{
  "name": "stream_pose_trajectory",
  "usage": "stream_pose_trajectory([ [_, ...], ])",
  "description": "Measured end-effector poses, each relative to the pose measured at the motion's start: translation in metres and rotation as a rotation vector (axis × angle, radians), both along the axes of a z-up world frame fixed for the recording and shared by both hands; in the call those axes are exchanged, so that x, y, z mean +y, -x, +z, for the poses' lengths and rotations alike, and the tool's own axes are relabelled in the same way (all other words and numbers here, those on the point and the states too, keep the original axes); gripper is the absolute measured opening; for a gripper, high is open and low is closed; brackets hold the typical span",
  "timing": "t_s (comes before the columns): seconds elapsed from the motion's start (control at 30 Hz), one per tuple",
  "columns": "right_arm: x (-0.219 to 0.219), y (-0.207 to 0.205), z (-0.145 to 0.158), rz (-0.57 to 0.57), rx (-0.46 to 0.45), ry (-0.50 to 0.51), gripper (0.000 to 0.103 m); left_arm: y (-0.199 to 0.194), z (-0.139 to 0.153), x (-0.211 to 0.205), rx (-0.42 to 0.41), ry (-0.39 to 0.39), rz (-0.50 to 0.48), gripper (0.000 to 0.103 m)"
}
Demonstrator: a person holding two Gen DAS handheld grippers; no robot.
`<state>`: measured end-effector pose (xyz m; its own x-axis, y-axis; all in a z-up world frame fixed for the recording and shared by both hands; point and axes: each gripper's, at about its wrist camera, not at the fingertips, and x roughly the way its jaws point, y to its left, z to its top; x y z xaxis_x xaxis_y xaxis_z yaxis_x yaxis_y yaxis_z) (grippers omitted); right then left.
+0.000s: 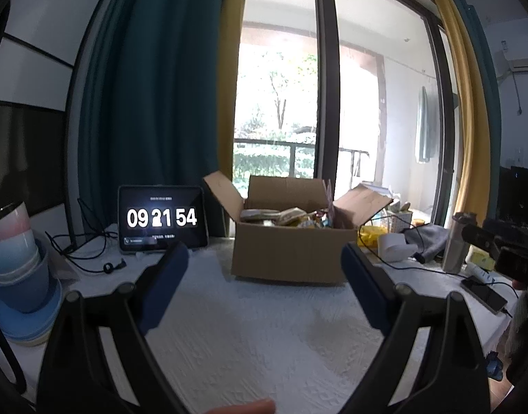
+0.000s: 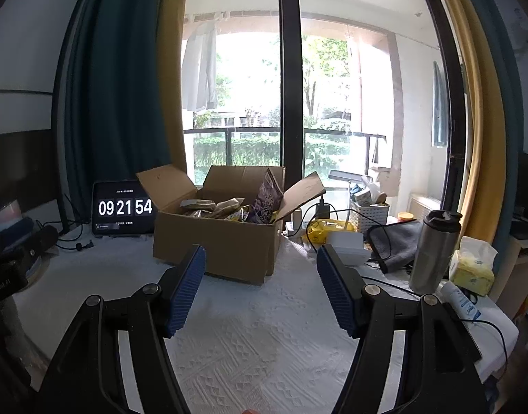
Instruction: Organize snacks
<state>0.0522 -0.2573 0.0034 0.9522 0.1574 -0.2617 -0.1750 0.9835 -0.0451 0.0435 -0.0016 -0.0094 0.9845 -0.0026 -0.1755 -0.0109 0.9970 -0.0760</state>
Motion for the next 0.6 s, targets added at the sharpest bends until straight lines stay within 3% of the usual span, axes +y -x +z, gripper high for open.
stream_pose_trajectory([
  [0.6, 0.0030, -0.0035, 0.0033, 0.007, 0.002, 0.011, 0.070, 0.0007, 0.0088, 0.0036, -0.028, 0.002, 0.007, 0.091],
])
